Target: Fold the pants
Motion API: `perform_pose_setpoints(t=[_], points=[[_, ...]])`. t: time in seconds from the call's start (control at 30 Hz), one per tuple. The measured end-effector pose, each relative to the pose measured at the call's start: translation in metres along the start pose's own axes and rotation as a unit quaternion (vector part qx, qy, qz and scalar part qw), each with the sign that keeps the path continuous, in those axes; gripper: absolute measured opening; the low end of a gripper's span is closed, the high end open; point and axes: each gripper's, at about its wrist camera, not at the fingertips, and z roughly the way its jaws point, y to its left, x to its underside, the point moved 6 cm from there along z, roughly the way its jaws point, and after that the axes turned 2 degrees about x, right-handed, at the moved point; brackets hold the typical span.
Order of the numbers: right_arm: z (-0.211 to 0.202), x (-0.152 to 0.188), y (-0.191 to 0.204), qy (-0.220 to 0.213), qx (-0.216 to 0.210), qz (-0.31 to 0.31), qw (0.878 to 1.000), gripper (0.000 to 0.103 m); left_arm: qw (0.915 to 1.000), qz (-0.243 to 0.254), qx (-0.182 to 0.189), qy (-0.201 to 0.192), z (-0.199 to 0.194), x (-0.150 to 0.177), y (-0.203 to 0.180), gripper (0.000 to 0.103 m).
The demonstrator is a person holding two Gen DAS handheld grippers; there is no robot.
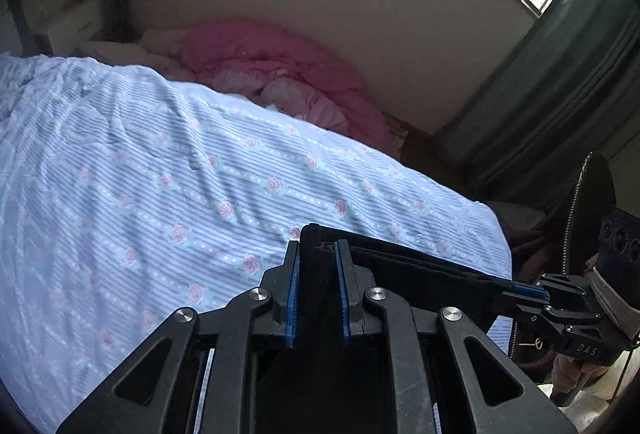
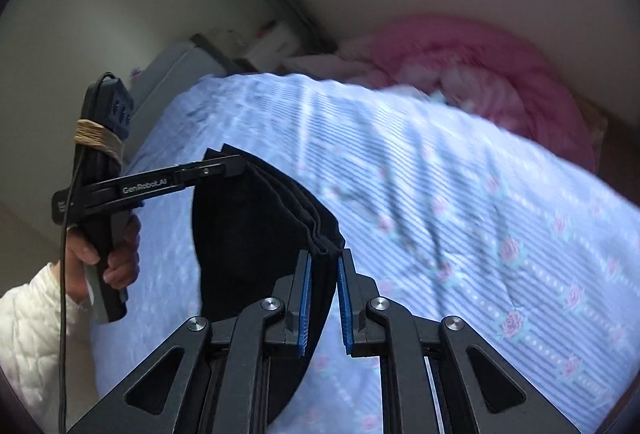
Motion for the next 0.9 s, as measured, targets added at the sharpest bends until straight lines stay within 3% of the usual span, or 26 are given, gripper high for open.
perform_pose_setpoints(t=[0.2, 0.43, 0.57, 0.77, 0.9], points=[[-0.047, 0.011, 0.104, -0.009, -0.040, -0.113, 0.993, 0.014, 0.9985, -0.028, -0.028, -0.039, -0.103, 0.046, 0.038, 0.016], [-0.055, 0.090, 0.224, 0.030, -0.097, -0.215, 0.971, 0.014, 0.9932, -0.078, -0.053, -0.068, -0.186, 0.155, 0.088, 0.016], [-0.042, 0.159, 0.275, 0.076, -0.112, -0.260, 0.956, 0.014, 0.9905, -0.106, -0.059, -0.065, -0.205, 0.233, 0.116, 0.016], [-0.008, 0.245, 0.309, 0.138, -0.115, -0.296, 0.938, 0.014, 0.9868, -0.135, -0.084, -0.030, -0.202, 0.329, 0.148, 0.019], [0.027, 0.293, 0.319, 0.179, -0.106, -0.327, 0.922, 0.013, 0.9728, -0.173, -0.154, 0.010, -0.201, 0.389, 0.171, 0.044]])
